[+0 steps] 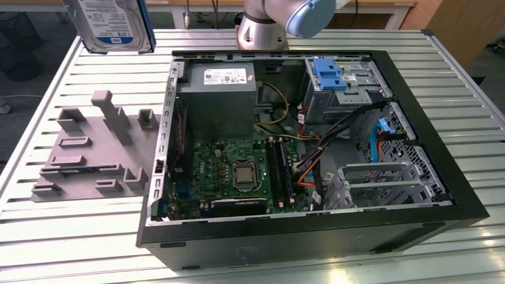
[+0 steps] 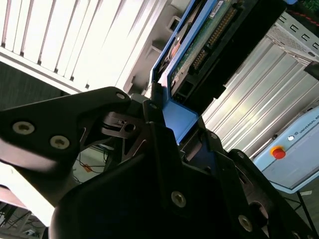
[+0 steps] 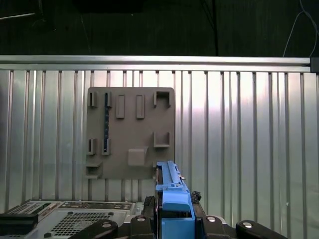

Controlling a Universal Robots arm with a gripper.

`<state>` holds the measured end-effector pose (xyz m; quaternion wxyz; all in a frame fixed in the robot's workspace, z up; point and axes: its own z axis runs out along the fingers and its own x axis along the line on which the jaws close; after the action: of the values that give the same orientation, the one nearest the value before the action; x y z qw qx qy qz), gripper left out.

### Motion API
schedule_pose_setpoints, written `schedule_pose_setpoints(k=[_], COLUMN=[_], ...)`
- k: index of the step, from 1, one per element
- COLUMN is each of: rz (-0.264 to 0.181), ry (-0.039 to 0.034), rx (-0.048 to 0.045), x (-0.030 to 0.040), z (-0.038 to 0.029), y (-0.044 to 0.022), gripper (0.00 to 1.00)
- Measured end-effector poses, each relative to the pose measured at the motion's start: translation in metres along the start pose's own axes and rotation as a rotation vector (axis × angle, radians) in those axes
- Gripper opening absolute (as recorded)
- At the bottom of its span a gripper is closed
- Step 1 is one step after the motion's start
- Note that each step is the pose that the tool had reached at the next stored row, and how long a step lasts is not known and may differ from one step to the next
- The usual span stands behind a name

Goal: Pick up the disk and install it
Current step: 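Pick up the disk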

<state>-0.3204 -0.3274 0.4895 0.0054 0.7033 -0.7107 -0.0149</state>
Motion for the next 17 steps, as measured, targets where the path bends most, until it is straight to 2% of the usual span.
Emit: schedule_pose_setpoints(k=[12,17], rz=[0.000,0.000], ry=[0.0000,0.0000], rx=[0.0000,0.0000], x=[-0.0002,-0.0002], z=[-0.0006,-0.0007], y=[-0.0214,-0.0234], gripper=[0.37,0.37])
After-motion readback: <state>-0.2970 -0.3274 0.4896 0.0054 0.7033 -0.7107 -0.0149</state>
